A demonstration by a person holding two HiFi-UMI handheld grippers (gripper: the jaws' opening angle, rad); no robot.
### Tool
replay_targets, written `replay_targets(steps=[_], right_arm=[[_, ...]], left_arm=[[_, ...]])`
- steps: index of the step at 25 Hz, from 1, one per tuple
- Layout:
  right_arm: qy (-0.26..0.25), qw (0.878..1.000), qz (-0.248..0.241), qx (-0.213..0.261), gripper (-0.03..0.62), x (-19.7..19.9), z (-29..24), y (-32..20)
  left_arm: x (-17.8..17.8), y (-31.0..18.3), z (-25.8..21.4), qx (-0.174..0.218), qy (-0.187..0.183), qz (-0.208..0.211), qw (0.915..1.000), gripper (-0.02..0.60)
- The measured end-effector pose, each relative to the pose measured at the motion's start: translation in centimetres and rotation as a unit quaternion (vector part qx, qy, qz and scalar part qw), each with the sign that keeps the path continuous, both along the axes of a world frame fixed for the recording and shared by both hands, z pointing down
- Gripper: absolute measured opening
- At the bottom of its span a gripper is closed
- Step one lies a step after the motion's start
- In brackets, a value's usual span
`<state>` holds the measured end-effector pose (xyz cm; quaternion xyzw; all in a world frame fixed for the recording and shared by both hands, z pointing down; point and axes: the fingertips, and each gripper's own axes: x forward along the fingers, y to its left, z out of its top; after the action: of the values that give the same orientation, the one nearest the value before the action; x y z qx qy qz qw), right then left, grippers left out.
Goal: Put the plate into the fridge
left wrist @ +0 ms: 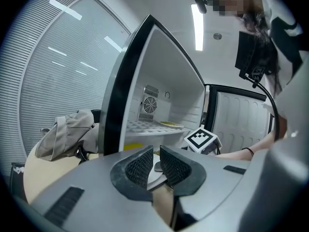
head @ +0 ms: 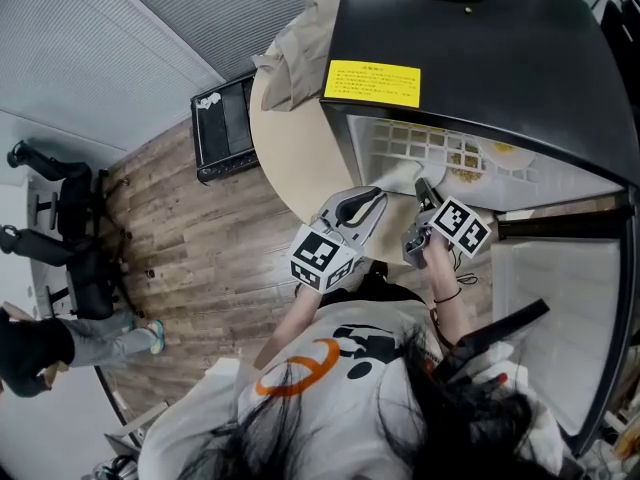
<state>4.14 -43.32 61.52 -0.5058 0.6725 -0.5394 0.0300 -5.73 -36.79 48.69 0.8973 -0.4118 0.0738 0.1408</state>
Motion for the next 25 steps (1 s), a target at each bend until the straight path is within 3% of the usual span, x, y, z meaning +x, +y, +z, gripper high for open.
replay_targets(steps=[5,10,14,19,25], right_arm=[[0.052,0.998,-0.035,0.006,0.074,-0.7,0.2,-0.5],[0.066,0.996,-0.063,0.009,0.232,-1.8,0.4,-0.6],[0.131,0.987,-0.086,0.018,0.275,-1.8,0.7,-0.3],[0.155,0.985,-0.07,0.016,0.299,-1.1,0.4,-0.2],[0.146,0.988,-0.046,0.018,0.299,-0.1,-0.4,-0.1]], left_arm=[[-0.5,-0.1,-0.1,-0.001,-0.004,-0.008,1.0,0.051],[-1.1,-0.2,0.0,-0.002,-0.008,-0.016,0.9998,0.051],[-1.2,0.0,0.0,-0.002,-0.01,-0.018,0.9998,0.051],[-1.4,0.3,-0.2,-0.002,-0.009,-0.016,0.9998,0.051],[-1.4,0.6,-0.4,0.0,-0.007,-0.014,0.9999,0.051]])
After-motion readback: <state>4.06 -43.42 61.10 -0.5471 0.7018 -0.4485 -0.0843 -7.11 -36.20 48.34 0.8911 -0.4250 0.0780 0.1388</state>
